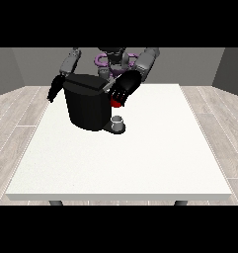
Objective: Insert the coffee pod into the coffee machine and close the lid
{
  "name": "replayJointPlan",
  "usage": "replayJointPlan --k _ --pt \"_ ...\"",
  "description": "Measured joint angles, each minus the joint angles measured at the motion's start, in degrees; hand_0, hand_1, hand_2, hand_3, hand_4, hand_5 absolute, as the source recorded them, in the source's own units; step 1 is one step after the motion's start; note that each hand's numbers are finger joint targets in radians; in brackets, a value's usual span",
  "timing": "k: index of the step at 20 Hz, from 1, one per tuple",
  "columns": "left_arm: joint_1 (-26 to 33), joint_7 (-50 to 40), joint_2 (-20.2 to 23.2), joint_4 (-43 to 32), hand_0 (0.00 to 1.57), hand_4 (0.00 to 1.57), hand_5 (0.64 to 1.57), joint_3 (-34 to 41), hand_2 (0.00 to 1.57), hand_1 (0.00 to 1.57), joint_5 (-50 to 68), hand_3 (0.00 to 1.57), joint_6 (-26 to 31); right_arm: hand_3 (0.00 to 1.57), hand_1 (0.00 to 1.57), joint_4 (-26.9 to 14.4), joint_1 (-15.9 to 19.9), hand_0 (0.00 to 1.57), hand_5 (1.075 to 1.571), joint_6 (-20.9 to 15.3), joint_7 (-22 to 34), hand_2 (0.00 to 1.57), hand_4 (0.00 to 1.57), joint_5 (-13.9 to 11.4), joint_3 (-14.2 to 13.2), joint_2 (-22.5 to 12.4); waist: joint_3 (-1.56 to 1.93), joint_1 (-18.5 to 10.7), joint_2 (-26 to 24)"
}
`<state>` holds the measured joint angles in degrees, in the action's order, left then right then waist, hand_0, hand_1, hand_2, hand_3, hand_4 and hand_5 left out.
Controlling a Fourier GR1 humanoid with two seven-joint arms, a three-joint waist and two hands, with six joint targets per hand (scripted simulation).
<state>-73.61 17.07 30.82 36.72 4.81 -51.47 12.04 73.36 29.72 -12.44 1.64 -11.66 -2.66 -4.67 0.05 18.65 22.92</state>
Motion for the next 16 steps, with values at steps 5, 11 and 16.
replayJointPlan --k 5,11,16 --pt "-0.07 -0.06 0.72 -0.59 0.0 0.0 1.571 0.24 0.56 0.0 -0.98 0.46 -1.51 0.0 0.0 0.06 0.18 0.0 1.571 -0.29 0.35 0.0 0.17 -0.33 0.09 0.07 0.04 0.18 0.39" --pt "-0.21 0.27 1.06 -1.67 0.0 0.0 1.571 0.74 0.33 0.0 -1.14 0.23 -1.21 0.0 0.0 0.08 -0.42 0.0 1.571 1.19 0.55 0.0 0.0 0.68 0.04 -0.07 0.05 0.28 -0.78" --pt "3.42 -0.67 -2.06 -1.24 0.0 0.0 1.571 -0.02 0.0 0.0 -1.19 0.0 -1.08 0.0 0.0 -2.39 -3.45 0.0 1.571 1.1 -0.61 0.0 0.0 1.71 -1.47 -0.09 0.0 -3.11 -5.45"
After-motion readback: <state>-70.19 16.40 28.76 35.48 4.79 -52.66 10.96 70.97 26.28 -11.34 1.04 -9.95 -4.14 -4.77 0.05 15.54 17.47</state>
